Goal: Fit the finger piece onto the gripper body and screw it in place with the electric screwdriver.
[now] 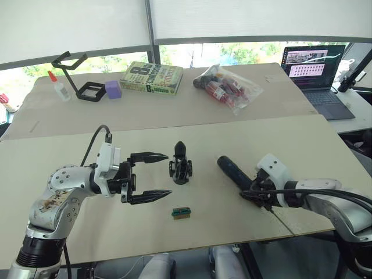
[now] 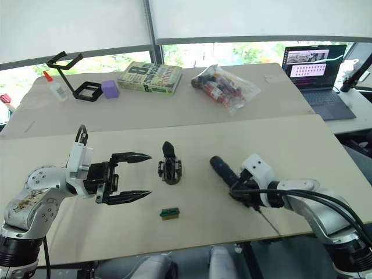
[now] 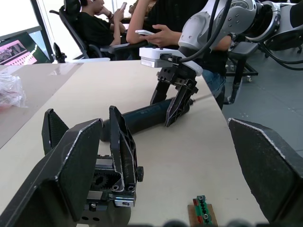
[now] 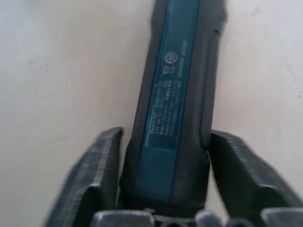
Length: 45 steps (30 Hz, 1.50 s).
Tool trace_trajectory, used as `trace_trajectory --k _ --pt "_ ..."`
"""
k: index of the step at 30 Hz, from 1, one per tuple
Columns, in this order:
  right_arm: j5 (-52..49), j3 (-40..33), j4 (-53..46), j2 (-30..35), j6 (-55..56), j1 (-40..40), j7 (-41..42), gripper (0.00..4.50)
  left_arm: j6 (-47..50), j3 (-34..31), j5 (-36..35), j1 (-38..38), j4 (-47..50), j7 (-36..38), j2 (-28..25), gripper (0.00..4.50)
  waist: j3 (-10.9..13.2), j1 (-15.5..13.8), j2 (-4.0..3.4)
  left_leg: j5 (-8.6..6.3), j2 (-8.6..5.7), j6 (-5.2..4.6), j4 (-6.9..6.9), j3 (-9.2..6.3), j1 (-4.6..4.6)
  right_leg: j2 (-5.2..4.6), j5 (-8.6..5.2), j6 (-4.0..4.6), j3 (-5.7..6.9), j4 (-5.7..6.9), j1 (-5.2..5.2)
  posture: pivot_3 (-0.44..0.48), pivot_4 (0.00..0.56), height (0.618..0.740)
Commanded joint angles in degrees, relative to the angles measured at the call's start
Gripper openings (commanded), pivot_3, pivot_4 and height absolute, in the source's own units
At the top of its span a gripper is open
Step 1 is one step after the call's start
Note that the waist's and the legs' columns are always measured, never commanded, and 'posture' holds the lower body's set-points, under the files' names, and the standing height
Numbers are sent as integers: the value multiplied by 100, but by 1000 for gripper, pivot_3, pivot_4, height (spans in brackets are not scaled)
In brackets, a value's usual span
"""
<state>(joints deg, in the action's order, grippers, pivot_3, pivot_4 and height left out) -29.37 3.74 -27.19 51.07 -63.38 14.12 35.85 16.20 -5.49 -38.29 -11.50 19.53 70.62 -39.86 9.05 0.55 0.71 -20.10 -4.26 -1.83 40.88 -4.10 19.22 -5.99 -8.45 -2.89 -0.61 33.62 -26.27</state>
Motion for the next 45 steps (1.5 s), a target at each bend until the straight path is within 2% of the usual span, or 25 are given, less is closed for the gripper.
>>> trace_trajectory --k 1,3,7,12,20,24,32,35,40,43,45 --pt "46 -9 -64 294 72 299 269 4461 -93 -18 6 -141 155 -7 -33 4500 0 2 0 0 0 0 0 0 0 0 0 0 0 0 0 0 150 740" --pt "-274 -67 -125 430 -497 633 453 4461 -77 -25 -6 -129 180 -17 -44 4500 0 6 0 0 0 0 1 0 1 1 0 0 1 -2 -1 0 150 740" --pt "-545 568 -486 1016 -2018 1462 522 4461 -72 -18 -12 -31 265 -15 -68 4500 0 5 0 0 5 0 0 1 5 3 0 0 1 -10 -5 0 150 740" --pt "-774 1508 -371 1305 -2781 2549 840 4461 -290 22 179 196 330 -68 -18 4500 0 4 0 -1 10 -2 -3 2 8 9 1 0 5 -31 -3 0 150 740" --pt "-383 2721 411 988 -2688 3426 818 4461 -320 81 167 636 669 -105 -49 4500 0 2 0 -4 8 -5 -5 4 13 6 6 -7 7 -46 -6 0 150 740" --pt "-299 3460 491 1027 -2464 3716 1133 4461 -321 16 138 760 767 -85 -128 4500 0 -4 0 -4 8 -5 -5 5 16 4 6 -7 9 -46 -10 0 150 740" --pt "158 3841 1059 865 -2064 3734 1201 4461 -306 -78 90 1056 992 -137 -192 4500 -5 8 7 -4 8 -5 -1 6 9 3 8 -9 10 -46 -1 0 150 740" --pt "240 3834 1078 856 -2083 3629 1182 3658 -304 -94 104 1080 1009 -177 -191 4500 -6 7 9 -3 9 -4 1 6 6 4 19 -5 11 -46 3 0 150 740" --pt "362 3599 1111 932 -1988 3484 1232 1966 -327 -119 124 1073 955 -151 -206 4500 -6 -17 9 -1 10 -1 0 6 4 7 28 -2 13 -44 5 0 150 740" --pt "354 3118 1116 1003 -2000 3309 1185 1935 -358 -161 130 1043 862 -82 -233 4500 -6 -20 10 -1 10 -1 2 6 6 7 28 -2 11 -46 5 0 150 740" --pt "224 2485 1044 1130 -1999 3095 1221 1935 -364 -195 127 996 789 -33 -262 4500 -6 -39 10 -1 8 -2 2 8 8 5 29 -3 10 -47 3 0 150 740"
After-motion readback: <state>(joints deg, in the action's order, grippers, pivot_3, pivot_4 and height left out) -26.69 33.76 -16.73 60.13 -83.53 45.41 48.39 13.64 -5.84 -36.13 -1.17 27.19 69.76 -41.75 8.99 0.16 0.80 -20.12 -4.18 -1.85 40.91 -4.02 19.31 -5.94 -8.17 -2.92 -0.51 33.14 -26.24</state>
